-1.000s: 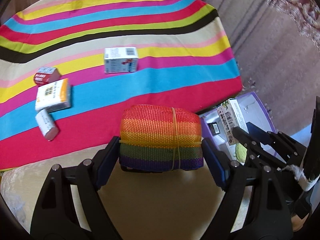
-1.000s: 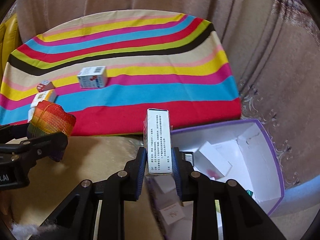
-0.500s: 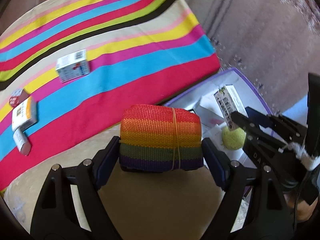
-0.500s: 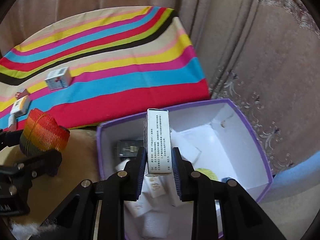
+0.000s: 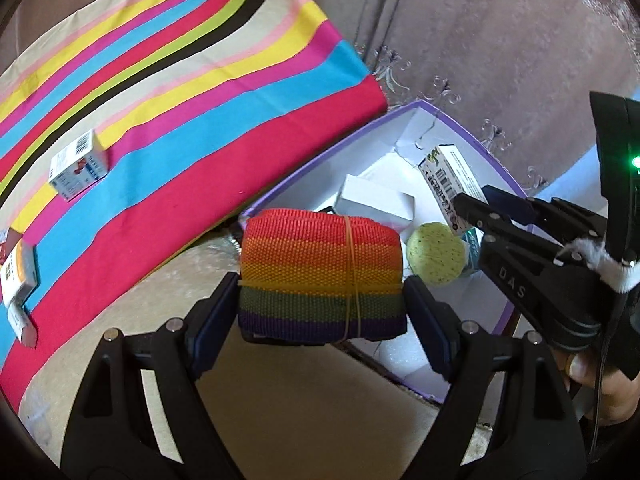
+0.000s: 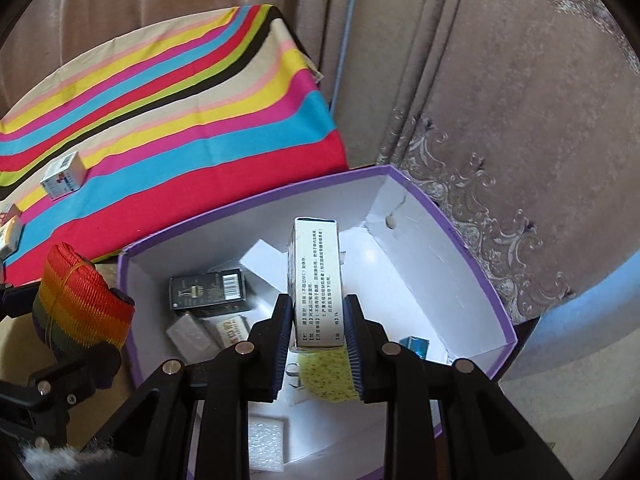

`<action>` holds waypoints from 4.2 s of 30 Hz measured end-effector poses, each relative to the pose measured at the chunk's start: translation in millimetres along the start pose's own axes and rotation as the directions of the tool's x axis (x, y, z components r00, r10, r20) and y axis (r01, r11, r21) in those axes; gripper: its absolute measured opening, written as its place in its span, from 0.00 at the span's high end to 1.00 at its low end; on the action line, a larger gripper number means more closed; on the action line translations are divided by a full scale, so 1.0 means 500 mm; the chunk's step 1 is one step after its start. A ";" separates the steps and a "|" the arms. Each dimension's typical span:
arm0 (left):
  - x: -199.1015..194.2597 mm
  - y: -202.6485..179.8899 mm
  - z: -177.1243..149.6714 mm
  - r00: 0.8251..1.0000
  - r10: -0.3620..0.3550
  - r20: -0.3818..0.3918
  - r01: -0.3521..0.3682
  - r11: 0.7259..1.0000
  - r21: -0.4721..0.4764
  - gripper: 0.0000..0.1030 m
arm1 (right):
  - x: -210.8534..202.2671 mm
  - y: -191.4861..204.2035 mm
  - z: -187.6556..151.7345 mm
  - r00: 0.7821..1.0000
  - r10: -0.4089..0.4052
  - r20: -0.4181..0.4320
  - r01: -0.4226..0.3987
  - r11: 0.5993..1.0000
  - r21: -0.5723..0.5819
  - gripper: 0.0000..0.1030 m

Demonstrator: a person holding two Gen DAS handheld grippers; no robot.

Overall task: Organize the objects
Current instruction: 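Carry the band and tall white box into the purple box and open both grippers, then move both grippers back over the remaining boxes on the cloth, then grasp the small white roll with the left gripper, then grasp the white-and-orange tissue pack with the right gripper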

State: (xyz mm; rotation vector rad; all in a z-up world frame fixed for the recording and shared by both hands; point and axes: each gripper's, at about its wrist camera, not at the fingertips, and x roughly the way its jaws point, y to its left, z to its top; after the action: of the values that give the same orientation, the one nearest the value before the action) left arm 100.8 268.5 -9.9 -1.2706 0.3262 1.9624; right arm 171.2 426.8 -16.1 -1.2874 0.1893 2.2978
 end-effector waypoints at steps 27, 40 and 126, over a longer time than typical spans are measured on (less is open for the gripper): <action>-0.021 0.039 -0.011 0.999 -0.032 0.025 0.034 0.995 -0.093 0.18 | -0.005 0.024 0.002 0.997 0.075 -0.022 -0.074 0.997 0.014 0.57; -0.110 0.195 -0.061 0.997 0.008 0.079 0.010 0.974 -0.228 0.18 | -0.049 0.176 0.001 0.971 0.237 -0.021 -0.238 0.967 -0.094 0.55; -0.245 0.720 -0.322 0.883 0.469 0.039 -0.265 0.566 -0.781 0.49 | -0.022 0.875 0.095 0.932 0.352 -0.090 -0.352 0.817 -0.457 0.19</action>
State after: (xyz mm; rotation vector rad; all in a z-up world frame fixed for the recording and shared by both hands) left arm -22.1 -124.3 -45.8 -1.5079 -0.4778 2.7582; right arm -71.6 60.3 -32.3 -1.5959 -0.1562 2.7775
